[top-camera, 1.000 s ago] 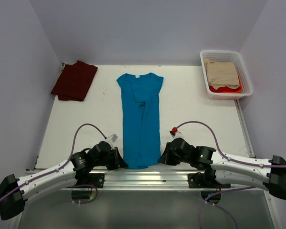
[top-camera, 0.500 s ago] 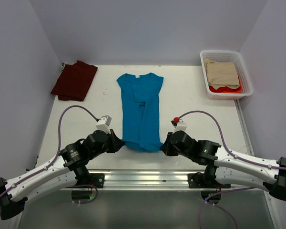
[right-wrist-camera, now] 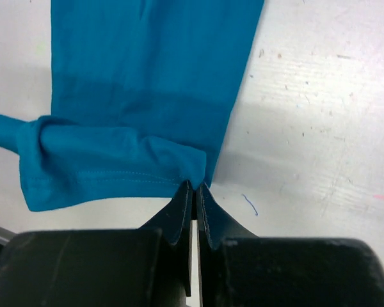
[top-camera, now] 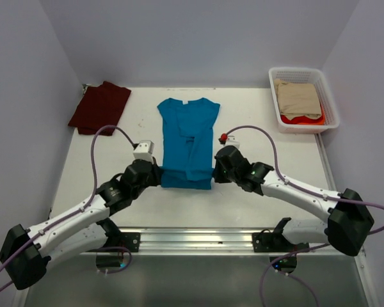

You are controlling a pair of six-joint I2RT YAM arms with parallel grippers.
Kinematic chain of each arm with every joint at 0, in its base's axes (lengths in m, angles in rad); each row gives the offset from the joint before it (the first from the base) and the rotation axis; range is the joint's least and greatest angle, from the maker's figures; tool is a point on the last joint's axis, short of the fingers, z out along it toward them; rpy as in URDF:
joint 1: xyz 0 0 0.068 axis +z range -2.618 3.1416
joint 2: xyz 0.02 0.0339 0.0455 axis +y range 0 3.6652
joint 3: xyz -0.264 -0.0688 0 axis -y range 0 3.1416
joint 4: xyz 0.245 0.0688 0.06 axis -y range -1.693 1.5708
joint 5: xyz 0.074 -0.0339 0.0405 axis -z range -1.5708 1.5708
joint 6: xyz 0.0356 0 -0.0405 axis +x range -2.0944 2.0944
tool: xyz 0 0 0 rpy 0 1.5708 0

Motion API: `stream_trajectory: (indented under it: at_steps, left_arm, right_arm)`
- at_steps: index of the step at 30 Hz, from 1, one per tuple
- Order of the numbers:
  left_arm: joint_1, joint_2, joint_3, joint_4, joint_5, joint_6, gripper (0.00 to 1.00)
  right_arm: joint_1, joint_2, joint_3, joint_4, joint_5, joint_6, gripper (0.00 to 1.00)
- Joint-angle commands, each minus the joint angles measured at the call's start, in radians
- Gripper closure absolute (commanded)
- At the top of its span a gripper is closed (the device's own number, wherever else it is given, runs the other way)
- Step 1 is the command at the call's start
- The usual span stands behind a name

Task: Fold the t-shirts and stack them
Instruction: Fold the tshirt

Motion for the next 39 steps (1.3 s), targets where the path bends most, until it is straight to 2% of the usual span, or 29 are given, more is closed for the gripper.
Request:
stream_trajectory:
  at_steps: [1,5,13,24,29,32,33,34,35,36,37,38,39]
  left_arm:
    - [0.109,0.059,0.002,0.222,-0.028,0.152,1.00]
    - [0.126,0.182,0.030,0.348,-0.035,0.215,1.00]
    - [0.186,0.372,0.097,0.508,0.009,0.238,1.00]
    - [0.333,0.567,0.201,0.567,0.121,0.252,1.00]
    - [0.379,0.685,0.303,0.577,0.191,0.263,1.00]
    - [0.410,0.774,0.390,0.583,0.248,0.266,1.00]
    - [0.430,0.826,0.448,0.581,0.277,0.263,1.00]
    - [0.441,0.854,0.477,0.595,0.302,0.264,1.00]
    - [0.450,0.880,0.513,0.606,0.314,0.266,0.92]
    - [0.474,0.926,0.595,0.579,0.291,0.248,0.75]
    - [0.487,0.935,0.629,0.568,0.290,0.244,0.53]
    - [0.497,0.937,0.654,0.558,0.282,0.237,0.01]
    - [0.516,0.907,0.674,0.546,0.264,0.223,0.00]
  right_arm:
    - [-0.036,0.072,0.080,0.049,-0.007,-0.111,1.00]
    - [-0.062,0.185,0.134,0.089,-0.027,-0.146,1.00]
    - [-0.102,0.293,0.274,0.083,-0.006,-0.221,1.00]
    - [-0.169,0.405,0.426,0.043,-0.006,-0.291,1.00]
    - [-0.203,0.509,0.511,0.027,0.000,-0.306,1.00]
    - [-0.231,0.618,0.619,-0.009,0.026,-0.309,1.00]
    - [-0.240,0.658,0.703,-0.049,0.046,-0.307,1.00]
    - [-0.240,0.693,0.752,-0.072,0.128,-0.303,1.00]
    - [-0.243,0.782,0.809,-0.098,0.170,-0.297,1.00]
    - [-0.252,0.829,0.950,-0.176,0.212,-0.280,1.00]
    - [-0.255,0.874,1.034,-0.225,0.242,-0.272,0.79]
    - [-0.258,0.925,1.117,-0.276,0.308,-0.266,0.70]
    - [-0.260,0.980,1.257,-0.363,0.338,-0.257,0.58]
